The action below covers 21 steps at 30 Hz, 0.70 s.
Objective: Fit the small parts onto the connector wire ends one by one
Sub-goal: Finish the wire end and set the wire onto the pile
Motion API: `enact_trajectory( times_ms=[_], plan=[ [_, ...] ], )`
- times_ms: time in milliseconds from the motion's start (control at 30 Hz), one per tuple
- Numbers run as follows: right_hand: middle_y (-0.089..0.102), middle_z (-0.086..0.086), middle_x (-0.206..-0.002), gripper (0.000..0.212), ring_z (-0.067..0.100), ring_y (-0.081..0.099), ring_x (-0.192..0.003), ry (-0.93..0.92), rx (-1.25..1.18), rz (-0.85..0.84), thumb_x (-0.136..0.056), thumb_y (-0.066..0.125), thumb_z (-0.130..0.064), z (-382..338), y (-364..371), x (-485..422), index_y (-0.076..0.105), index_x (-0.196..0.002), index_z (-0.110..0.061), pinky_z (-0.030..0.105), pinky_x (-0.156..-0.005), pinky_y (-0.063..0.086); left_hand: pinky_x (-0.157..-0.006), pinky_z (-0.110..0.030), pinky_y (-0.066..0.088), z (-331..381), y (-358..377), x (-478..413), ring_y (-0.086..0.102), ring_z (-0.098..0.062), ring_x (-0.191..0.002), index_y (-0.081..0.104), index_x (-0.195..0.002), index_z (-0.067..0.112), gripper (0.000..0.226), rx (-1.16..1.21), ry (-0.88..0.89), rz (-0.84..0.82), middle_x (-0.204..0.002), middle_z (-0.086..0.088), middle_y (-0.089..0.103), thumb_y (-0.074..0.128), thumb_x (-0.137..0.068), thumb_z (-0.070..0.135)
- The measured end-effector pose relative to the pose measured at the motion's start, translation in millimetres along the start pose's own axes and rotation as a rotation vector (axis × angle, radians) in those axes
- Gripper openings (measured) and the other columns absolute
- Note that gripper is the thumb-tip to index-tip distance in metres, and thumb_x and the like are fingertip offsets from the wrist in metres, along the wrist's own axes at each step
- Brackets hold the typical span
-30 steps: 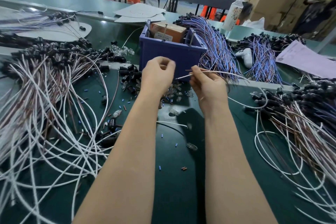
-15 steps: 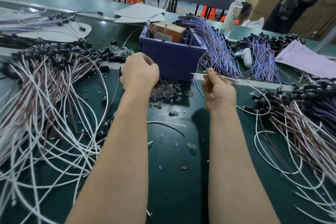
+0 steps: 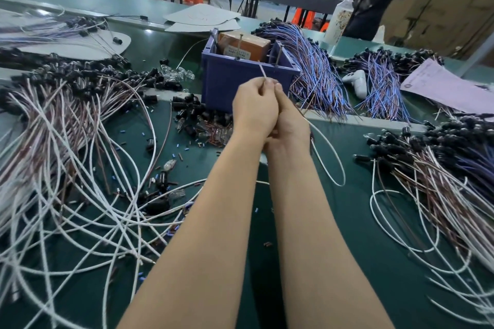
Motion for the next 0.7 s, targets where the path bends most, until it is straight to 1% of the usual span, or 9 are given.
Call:
enact_trajectory(
  times_ms=[67, 200, 300, 400, 433, 500, 533, 600, 700],
  plan=[
    [0.063, 0.005, -0.068, 0.023, 0.018, 0.056, -0.064, 0.008, 0.167, -0.028, -0.094, 0.058, -0.019, -1.3, 0.1, 2.7, 0.065, -0.074, -0.012, 0.031, -0.065, 0.046, -0.086, -0.038, 0.053, -2.5, -12.0, -2.8, 0.065, -0.024, -0.090, 0.069, -0.091, 0.014, 0.023, -0.031, 0.028, 0.067, -0.086, -0.004, 0.068, 0.047, -0.098, 0.018],
    [0.056, 0.003, -0.057, 0.030, 0.010, 0.051, -0.044, 0.048, 0.955, -0.326, -0.099, 0.049, -0.026, -12.6, 21.9, 28.4, 0.059, -0.077, -0.009, 0.018, -0.045, 0.045, -0.085, -0.041, 0.053, -9.3, -40.2, -16.6, 0.064, -0.027, -0.083, 0.063, -0.080, 0.014, 0.025, -0.027, 0.019, 0.165, -0.082, -0.009, 0.067, 0.046, -0.098, 0.016],
    [0.057, -0.001, -0.049, 0.028, 0.007, 0.050, -0.039, -0.175, 1.182, -0.418, -0.097, 0.052, -0.020, -47.1, 44.4, 46.8, 0.063, -0.077, -0.004, 0.017, -0.043, 0.046, -0.075, -0.038, 0.051, -8.3, -49.3, -25.1, 0.056, -0.021, -0.069, 0.057, -0.068, 0.017, 0.034, 0.012, 0.015, 0.144, -0.069, -0.004, 0.059, 0.044, -0.099, 0.016],
    [0.063, -0.008, -0.059, 0.022, 0.003, 0.058, -0.052, -0.672, 1.242, -0.233, -0.095, 0.053, -0.022, -97.6, 60.0, 53.1, 0.064, -0.077, -0.016, 0.018, -0.057, 0.050, -0.060, -0.026, 0.040, -5.0, -46.4, -25.5, 0.046, -0.011, -0.060, 0.057, -0.067, 0.022, 0.036, -0.016, 0.019, 0.095, -0.064, 0.003, 0.051, 0.043, -0.100, 0.019],
    [0.060, -0.010, -0.062, 0.021, 0.002, 0.055, -0.056, -0.730, 1.306, -0.209, -0.096, 0.052, -0.024, -98.5, 62.7, 50.8, 0.063, -0.078, -0.019, 0.017, -0.060, 0.046, -0.058, -0.025, 0.037, -4.8, -43.8, -24.8, 0.044, -0.009, -0.059, 0.057, -0.068, 0.022, 0.035, -0.012, 0.012, 0.071, -0.064, 0.004, 0.050, 0.043, -0.100, 0.020],
    [0.054, -0.006, -0.061, 0.029, 0.007, 0.047, -0.055, -0.599, 1.564, -0.253, -0.098, 0.048, -0.028, -72.4, 59.5, 35.3, 0.060, -0.075, -0.016, 0.023, -0.054, 0.036, -0.054, -0.022, 0.037, -5.3, -38.2, -23.3, 0.044, -0.008, -0.059, 0.057, -0.069, 0.021, 0.035, 0.026, -0.005, 0.024, -0.064, 0.004, 0.049, 0.042, -0.101, 0.020],
    [0.058, 0.000, -0.063, 0.033, 0.012, 0.048, -0.056, -0.493, 1.619, -0.291, -0.099, 0.046, -0.027, -56.0, 53.1, 26.2, 0.063, -0.075, -0.011, 0.026, -0.055, 0.037, -0.052, -0.020, 0.038, -5.3, -36.9, -22.4, 0.046, -0.008, -0.059, 0.057, -0.069, 0.020, 0.035, 0.053, -0.013, 0.015, -0.064, 0.003, 0.050, 0.042, -0.101, 0.019],
    [0.065, 0.007, -0.067, 0.034, 0.020, 0.057, -0.060, -0.375, 1.497, -0.338, -0.099, 0.047, -0.021, -36.3, 45.3, 15.6, 0.067, -0.077, -0.005, 0.032, -0.062, 0.045, -0.055, -0.023, 0.043, -5.1, -37.9, -21.2, 0.049, -0.012, -0.060, 0.058, -0.069, 0.018, 0.034, 0.116, -0.028, 0.032, -0.062, 0.001, 0.051, 0.044, -0.100, 0.017],
    [0.056, 0.001, -0.056, 0.033, 0.018, 0.052, -0.056, -0.429, 1.265, -0.279, -0.097, 0.051, -0.016, -36.4, 41.9, 5.7, 0.064, -0.067, -0.009, 0.039, -0.064, 0.047, -0.070, -0.038, 0.051, -9.2, -37.0, -21.8, 0.054, -0.019, -0.068, 0.062, -0.076, 0.013, 0.023, 0.171, -0.049, 0.035, -0.067, -0.002, 0.057, 0.053, -0.097, 0.017]
  ],
)
Point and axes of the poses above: each hand's wrist, its own x-axis away from the middle knuckle, its own y-axis out of the palm, z = x × y, the point moved 9 cm from there along -x, towards the middle knuckle
